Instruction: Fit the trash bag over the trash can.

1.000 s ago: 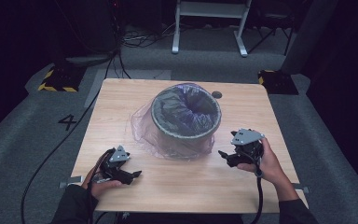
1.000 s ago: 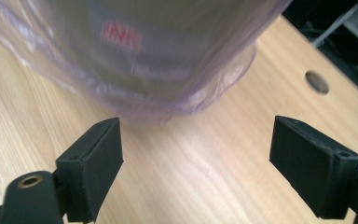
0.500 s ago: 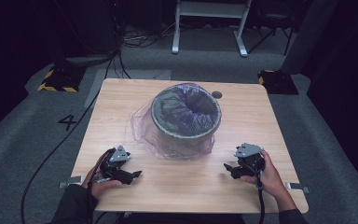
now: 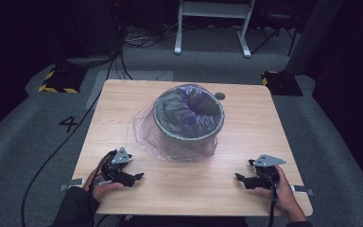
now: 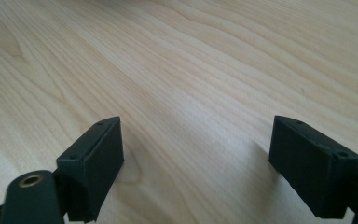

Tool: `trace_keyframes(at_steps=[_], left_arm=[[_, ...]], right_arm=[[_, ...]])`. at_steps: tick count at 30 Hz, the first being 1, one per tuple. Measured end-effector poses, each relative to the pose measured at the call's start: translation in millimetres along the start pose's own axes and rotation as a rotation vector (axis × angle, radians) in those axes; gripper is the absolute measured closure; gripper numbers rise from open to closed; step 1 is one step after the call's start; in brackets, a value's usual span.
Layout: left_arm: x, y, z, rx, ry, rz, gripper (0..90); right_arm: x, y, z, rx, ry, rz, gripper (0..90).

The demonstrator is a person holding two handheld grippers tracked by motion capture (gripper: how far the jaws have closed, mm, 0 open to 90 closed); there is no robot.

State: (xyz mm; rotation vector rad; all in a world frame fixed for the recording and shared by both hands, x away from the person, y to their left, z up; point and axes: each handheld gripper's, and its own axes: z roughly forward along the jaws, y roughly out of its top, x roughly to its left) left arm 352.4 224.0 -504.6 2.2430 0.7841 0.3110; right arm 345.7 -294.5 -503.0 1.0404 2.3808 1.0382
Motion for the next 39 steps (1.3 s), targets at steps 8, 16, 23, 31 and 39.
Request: trace_keyframes(at_steps=[8,16,23,31,39], left_arm=[[-0.1,0.0,-0.2,0.001,0.001,0.0,11.9],[-0.2,-0.1,-0.2,0.001,0.001,-0.001,11.9],[-0.3,-0.2,-0.2,0.001,0.003,-0.001,11.9],[-0.8,0.0,-0.1,0.0,0.006,-0.006,11.9],[-0.8,0.0,0.0,0.0,0.006,-0.007,11.9]], right_arm=[[-4.9,-9.6,-8.5,-0.002,-0.038,0.053,15.1],[-5.0,-9.4,-8.2,-0.001,-0.038,0.054,14.7],[-5.1,-9.2,-8.0,0.0,-0.037,0.053,14.6],[-5.2,-9.2,-8.0,0.0,-0.037,0.053,14.6],[-5.2,-9.2,-8.0,0.0,-0.037,0.053,14.6]])
